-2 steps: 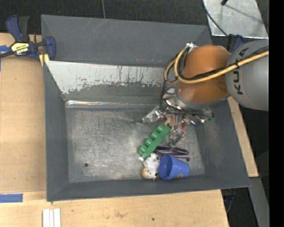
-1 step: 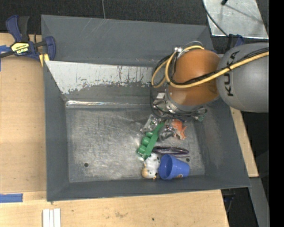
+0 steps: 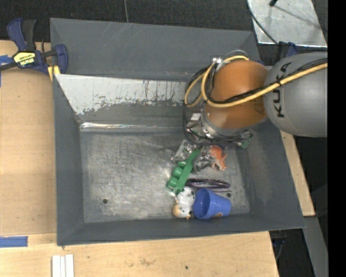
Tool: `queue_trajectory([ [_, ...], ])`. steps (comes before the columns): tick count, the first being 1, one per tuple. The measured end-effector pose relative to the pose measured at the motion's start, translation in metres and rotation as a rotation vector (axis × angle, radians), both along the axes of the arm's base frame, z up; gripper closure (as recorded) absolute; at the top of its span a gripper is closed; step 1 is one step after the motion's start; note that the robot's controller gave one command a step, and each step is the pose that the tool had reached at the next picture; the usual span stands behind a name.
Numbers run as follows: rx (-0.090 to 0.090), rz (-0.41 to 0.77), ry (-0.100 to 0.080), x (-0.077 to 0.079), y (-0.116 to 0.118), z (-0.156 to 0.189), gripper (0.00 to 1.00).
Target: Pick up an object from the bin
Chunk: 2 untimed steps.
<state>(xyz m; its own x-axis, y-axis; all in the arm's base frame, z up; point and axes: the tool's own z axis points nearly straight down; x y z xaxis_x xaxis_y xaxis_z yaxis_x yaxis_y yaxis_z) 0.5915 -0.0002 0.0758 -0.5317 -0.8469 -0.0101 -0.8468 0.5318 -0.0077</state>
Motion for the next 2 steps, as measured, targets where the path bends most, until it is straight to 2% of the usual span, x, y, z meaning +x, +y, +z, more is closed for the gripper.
queue_trajectory([
  [1, 0.000, 0.000, 0.002, -0.001, 0.000, 0.002, 1.00],
  [2, -0.002, -0.001, 0.013, -0.003, 0.000, 0.015, 1.00],
])
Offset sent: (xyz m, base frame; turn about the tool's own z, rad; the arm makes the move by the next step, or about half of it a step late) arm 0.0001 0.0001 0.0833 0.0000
